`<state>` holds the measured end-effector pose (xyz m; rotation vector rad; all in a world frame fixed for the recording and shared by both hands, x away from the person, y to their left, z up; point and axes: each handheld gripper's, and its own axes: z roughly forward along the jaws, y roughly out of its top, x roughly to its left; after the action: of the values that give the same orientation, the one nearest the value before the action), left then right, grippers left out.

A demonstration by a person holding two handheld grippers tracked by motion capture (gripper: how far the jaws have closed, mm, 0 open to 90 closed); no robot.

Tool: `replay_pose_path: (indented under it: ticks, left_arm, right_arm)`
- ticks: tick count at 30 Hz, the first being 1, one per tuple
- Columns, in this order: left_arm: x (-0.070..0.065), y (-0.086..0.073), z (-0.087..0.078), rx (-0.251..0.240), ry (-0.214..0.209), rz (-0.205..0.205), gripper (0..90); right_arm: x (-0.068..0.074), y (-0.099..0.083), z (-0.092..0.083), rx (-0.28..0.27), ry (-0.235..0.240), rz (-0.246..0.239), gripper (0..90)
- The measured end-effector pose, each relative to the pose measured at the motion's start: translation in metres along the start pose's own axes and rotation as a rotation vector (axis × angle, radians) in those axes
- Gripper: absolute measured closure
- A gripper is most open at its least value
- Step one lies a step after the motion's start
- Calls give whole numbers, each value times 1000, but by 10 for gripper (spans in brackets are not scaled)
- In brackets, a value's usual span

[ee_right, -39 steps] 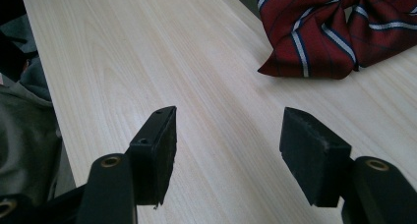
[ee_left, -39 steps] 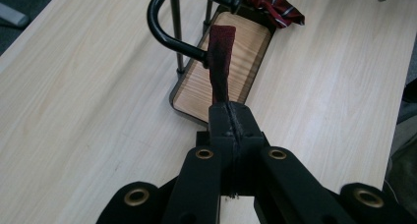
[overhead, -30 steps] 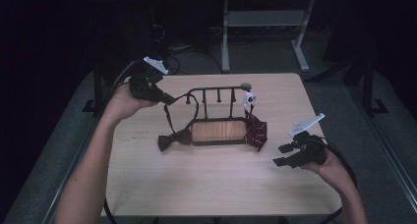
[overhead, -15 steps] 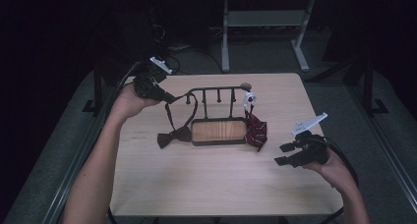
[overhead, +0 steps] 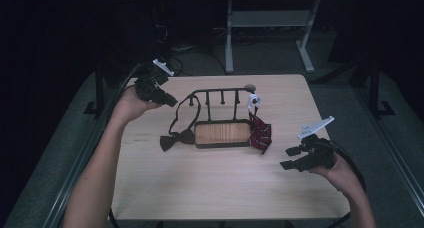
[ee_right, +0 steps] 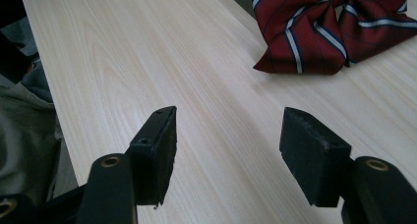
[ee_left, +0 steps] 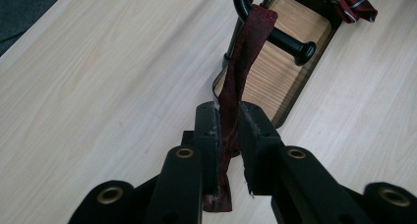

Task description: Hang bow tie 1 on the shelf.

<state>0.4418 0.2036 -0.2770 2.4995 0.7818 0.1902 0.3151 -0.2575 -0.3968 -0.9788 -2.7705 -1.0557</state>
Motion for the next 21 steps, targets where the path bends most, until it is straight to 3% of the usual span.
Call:
replay_pose_path:
  ticks: [7,12,21]
  left_arm:
    - [0,-7,0,28,8,3,746]
    - [-4,-14,-4,4,2,17,730]
    - [-12,-26,-8,4,5,42,704]
  right_arm:
    - [-2,-3,-3,-9,-10,16,388]
    - [-3,-3,-1,-2,-7,17,385]
    - [-6,-5,-1,-1,-14,28,372]
